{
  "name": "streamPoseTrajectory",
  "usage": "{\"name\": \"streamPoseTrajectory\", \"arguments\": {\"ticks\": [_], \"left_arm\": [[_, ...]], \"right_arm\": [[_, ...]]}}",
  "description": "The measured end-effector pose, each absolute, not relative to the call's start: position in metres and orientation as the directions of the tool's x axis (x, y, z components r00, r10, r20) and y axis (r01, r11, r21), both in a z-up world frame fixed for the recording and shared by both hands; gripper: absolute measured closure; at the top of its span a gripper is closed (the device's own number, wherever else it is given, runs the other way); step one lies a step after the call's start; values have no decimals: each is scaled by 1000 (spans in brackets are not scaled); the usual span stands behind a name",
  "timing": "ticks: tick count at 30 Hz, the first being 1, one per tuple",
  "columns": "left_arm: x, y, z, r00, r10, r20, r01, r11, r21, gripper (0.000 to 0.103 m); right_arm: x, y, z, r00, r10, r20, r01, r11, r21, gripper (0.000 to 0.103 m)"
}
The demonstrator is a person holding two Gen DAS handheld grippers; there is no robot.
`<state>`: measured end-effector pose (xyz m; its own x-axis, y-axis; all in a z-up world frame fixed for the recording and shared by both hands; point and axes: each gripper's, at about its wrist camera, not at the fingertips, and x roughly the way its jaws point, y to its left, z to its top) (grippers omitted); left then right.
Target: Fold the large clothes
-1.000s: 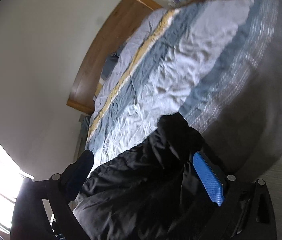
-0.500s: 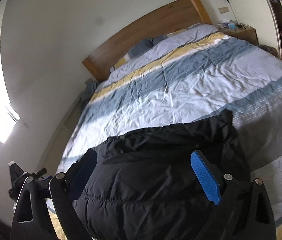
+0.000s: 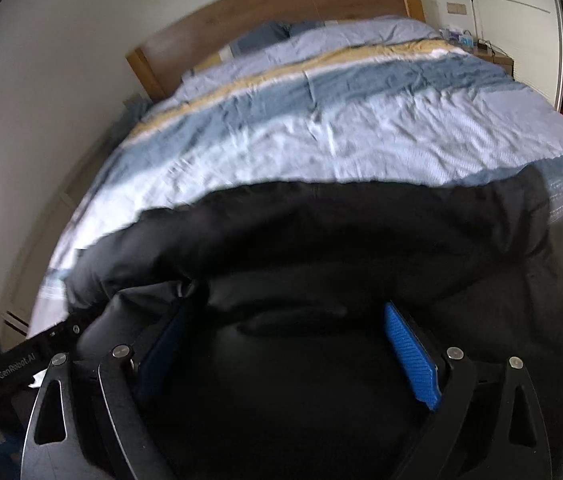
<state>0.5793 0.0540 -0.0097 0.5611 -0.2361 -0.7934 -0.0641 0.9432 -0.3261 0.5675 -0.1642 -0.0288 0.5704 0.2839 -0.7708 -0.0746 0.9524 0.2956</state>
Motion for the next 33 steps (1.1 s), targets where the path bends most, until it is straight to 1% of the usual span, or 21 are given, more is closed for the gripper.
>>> {"name": "streamPoseTrajectory", "arguments": {"ticks": [6, 10, 17, 20, 21, 23, 25, 27, 29, 31, 33], "left_arm": [[636, 56, -31, 532, -210, -820, -94, 948, -304, 45], [665, 57, -45, 526, -201, -827, -109, 948, -300, 45], [687, 91, -56, 509, -251, -823, -142, 919, -368, 44], [685, 117, -60, 490, -197, -849, -216, 917, -337, 44], [684, 129, -63, 466, -167, -869, -264, 911, -317, 44], [678, 149, -64, 436, -129, -891, -334, 896, -293, 44], [668, 163, -56, 434, -76, -898, -368, 894, -253, 44], [650, 176, -41, 467, -22, -884, -383, 896, -224, 44], [629, 184, -21, 516, 4, -857, -372, 902, -220, 44], [610, 186, -6, 561, -10, -828, -344, 907, -244, 44], [588, 184, 3, 597, -57, -800, -298, 910, -287, 44]], "right_arm": [[613, -163, -47, 559, 268, -785, -62, 957, 283, 9], [640, -165, -61, 546, 278, -790, -43, 951, 306, 8], [665, -202, -75, 530, 299, -793, -32, 942, 334, 9], [667, -244, -83, 526, 269, -807, 36, 941, 336, 9], [667, -254, -85, 515, 267, -814, 50, 939, 340, 9], [664, -273, -84, 501, 205, -841, 85, 955, 284, 9], [659, -285, -79, 494, 137, -858, 112, 969, 220, 9], [649, -299, -66, 518, 100, -850, 138, 971, 198, 9], [631, -308, -45, 567, 83, -820, 134, 972, 192, 9], [616, -305, -27, 604, 88, -793, 106, 976, 189, 9], [601, -293, -10, 636, 125, -762, 50, 978, 202, 9]]}}
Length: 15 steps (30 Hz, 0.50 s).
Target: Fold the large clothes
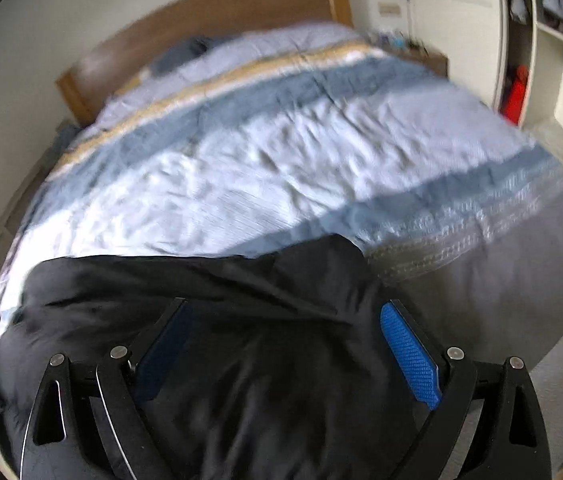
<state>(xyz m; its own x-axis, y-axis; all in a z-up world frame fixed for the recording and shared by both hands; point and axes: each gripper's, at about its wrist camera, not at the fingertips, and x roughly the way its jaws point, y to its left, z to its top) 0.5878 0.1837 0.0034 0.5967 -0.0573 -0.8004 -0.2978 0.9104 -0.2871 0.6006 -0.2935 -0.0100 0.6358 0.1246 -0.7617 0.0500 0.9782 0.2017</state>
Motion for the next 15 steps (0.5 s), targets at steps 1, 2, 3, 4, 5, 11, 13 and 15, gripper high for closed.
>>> {"name": "streamPoseTrajectory", "arguments": {"ticks": [1, 2, 3, 4, 5, 11, 13, 15], "left_arm": [[580, 182, 3, 601, -79, -796, -282, 910, -304, 44], [573, 180, 2, 602, -98, -793, -275, 907, -321, 44], [566, 179, -3, 599, -121, -791, -270, 900, -343, 44], [560, 179, -11, 585, -132, -800, -273, 897, -348, 44], [555, 180, -21, 568, -127, -813, -283, 897, -338, 44], [517, 222, -54, 522, -78, -850, -420, 843, -335, 45], [501, 235, -48, 546, -53, -836, -439, 832, -340, 45], [483, 238, -35, 607, -72, -791, -410, 825, -390, 45]], "right_arm": [[592, -284, -4, 648, 150, -747, 14, 978, 208, 8], [585, -275, -1, 655, 176, -735, -21, 976, 215, 8], [579, -263, 0, 656, 208, -725, -58, 972, 227, 7], [574, -251, -4, 647, 242, -723, -94, 967, 239, 7], [570, -244, -7, 637, 255, -728, -111, 964, 242, 7], [569, -252, -59, 537, 224, -813, -42, 970, 240, 7], [566, -269, -55, 541, 163, -825, 23, 978, 208, 7], [559, -277, -46, 561, 155, -813, 28, 978, 205, 7]]}}
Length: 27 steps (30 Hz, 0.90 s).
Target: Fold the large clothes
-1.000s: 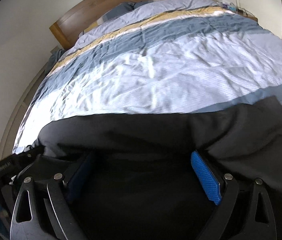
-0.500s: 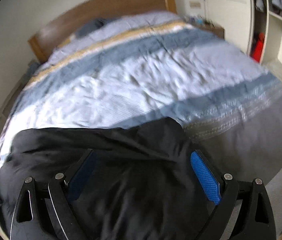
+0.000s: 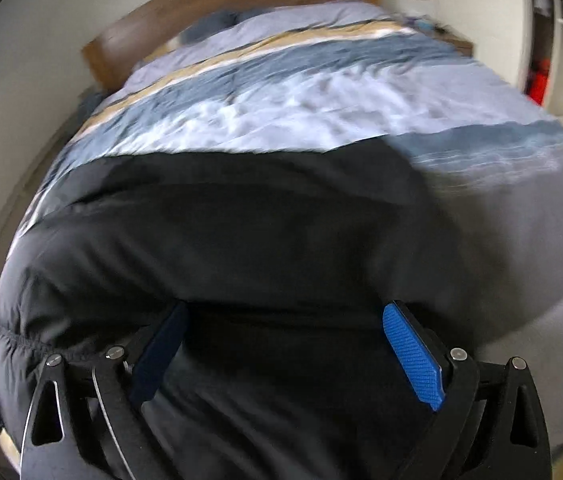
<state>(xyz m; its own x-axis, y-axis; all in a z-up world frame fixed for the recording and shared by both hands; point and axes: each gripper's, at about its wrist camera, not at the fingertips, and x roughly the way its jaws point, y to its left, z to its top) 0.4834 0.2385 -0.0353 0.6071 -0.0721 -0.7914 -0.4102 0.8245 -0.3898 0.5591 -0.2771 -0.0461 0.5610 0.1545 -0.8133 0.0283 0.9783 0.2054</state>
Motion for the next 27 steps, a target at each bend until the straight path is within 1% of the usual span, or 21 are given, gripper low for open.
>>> {"name": "streamPoseTrajectory", "arguments": {"ticks": [3, 4, 6, 9, 12, 16, 21, 24, 27], "left_arm": [[460, 224, -21, 678, -126, -724, -317, 838, -444, 45], [454, 215, -21, 683, -155, -714, -286, 843, -456, 45], [448, 199, -28, 673, -180, -717, -250, 857, -450, 45], [437, 181, -44, 658, -141, -740, -241, 891, -384, 45], [425, 179, -50, 665, -109, -739, -263, 892, -368, 45], [413, 176, -47, 660, -62, -749, -281, 904, -323, 45], [396, 167, -37, 676, -2, -737, -297, 914, -275, 45], [385, 160, -34, 693, 29, -720, -294, 924, -245, 45], [376, 155, -35, 699, 57, -713, -298, 930, -217, 45]], "right_arm": [[536, -269, -23, 607, 229, -761, -42, 965, 258, 7], [531, -263, -18, 611, 254, -749, -73, 961, 267, 7], [515, -245, -13, 605, 310, -734, -154, 949, 274, 7], [493, -225, -19, 583, 349, -734, -228, 937, 265, 7], [481, -221, -41, 549, 332, -767, -241, 942, 235, 7], [470, -248, -61, 557, 266, -787, -181, 963, 197, 7], [457, -266, -51, 569, 186, -801, -105, 983, 153, 7], [444, -257, -38, 594, 205, -778, -118, 979, 167, 7], [431, -240, -35, 606, 208, -767, -154, 978, 143, 6]]}}
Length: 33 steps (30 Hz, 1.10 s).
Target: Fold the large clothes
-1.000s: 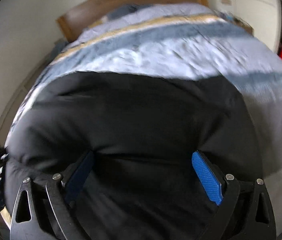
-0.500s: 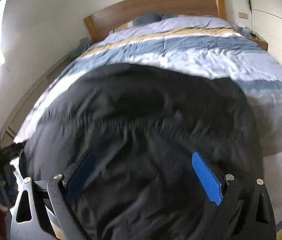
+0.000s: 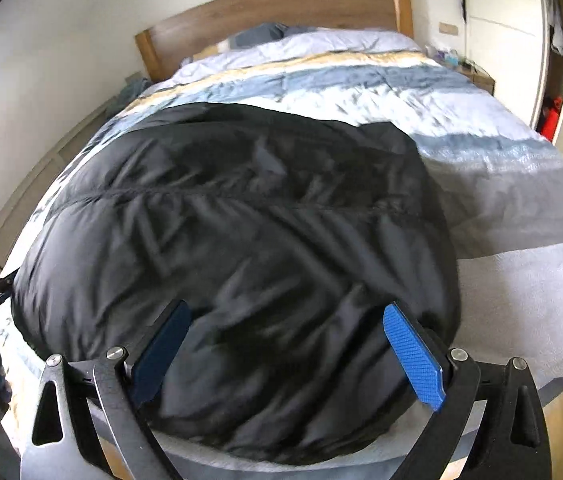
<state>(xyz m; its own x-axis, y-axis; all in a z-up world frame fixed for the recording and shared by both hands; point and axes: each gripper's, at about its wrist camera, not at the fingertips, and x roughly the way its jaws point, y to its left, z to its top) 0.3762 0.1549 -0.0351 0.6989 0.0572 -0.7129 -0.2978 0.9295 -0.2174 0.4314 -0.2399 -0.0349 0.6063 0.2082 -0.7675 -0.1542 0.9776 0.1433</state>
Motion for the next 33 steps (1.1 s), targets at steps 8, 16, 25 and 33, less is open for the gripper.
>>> {"name": "streamPoseTrajectory", "arguments": {"ticks": [8, 16, 25, 33], "left_arm": [[371, 149, -43, 702, 81, -708, -287, 941, -177, 45], [372, 147, -47, 701, 89, -707, -275, 949, -153, 45], [362, 150, -39, 687, 106, -719, -281, 951, -129, 45], [327, 145, -13, 694, 135, -708, -280, 955, -93, 45]], "right_arm": [[426, -235, -54, 572, 211, -793, -131, 978, 165, 4], [422, -242, -57, 577, 203, -791, -114, 979, 168, 4], [412, -254, -54, 570, 181, -801, -83, 983, 163, 4], [385, -276, -44, 559, 138, -817, -17, 988, 156, 2]]}}
